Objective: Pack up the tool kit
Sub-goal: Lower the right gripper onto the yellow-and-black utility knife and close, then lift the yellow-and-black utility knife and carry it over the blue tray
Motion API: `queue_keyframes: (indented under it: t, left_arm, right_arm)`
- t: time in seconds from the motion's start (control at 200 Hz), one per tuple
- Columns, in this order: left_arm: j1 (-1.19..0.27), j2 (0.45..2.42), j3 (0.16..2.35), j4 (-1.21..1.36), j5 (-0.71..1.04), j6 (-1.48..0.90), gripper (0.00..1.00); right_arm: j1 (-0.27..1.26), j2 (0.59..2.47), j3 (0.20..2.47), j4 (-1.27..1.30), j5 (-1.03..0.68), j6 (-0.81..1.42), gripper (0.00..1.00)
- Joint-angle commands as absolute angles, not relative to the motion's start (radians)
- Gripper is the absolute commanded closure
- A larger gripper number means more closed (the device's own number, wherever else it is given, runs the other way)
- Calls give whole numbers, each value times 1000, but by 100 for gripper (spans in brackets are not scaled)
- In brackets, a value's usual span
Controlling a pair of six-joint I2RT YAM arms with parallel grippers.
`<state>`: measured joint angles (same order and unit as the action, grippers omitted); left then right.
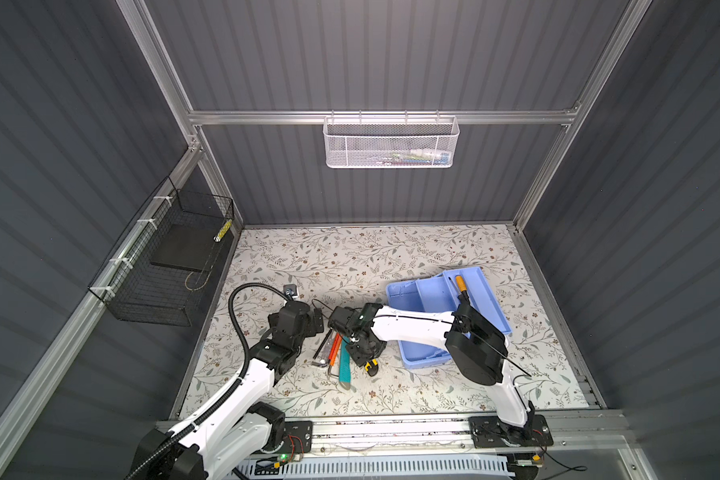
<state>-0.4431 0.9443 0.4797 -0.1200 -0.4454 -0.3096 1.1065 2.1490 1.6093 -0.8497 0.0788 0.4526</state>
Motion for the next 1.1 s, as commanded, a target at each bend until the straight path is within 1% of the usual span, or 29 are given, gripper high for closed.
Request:
queue_keyframes:
  t: [0.0, 0.28, 0.33, 0.625, 0.746, 0.886, 0.991, 1.096]
  left_arm:
    - [-436, 931, 468, -137, -456, -318, 1]
    - [-437, 931, 468, -137, -454, -316, 1]
    - [-436, 932, 468, -137, -454, -316, 1]
    - [-437, 931, 468, -137, -454, -316, 0]
    - [-437, 933, 468, -136, -454, -316, 1]
    - [-437, 934, 469, -136, -453, -316, 1]
    - [-437, 934, 469, -137, -454, -315, 1]
    - [-437, 931, 468, -137, -456, -316, 1]
  right_arm:
    - [1105, 2173, 1599, -886, 109, 466, 54]
    - [1093, 2146, 1587, -885, 112, 488, 64]
    - [1091, 2130, 1580, -881, 112, 495, 67]
    - [1066, 2004, 1555, -889, 136, 520, 75]
    - [1046, 1934, 1544, -907, 157, 520, 75]
    - [995, 1820, 1502, -897, 125, 506, 75]
    - [936, 1732, 1478, -897, 74, 489, 75]
    - [869, 1648, 1450, -902, 72, 471, 75]
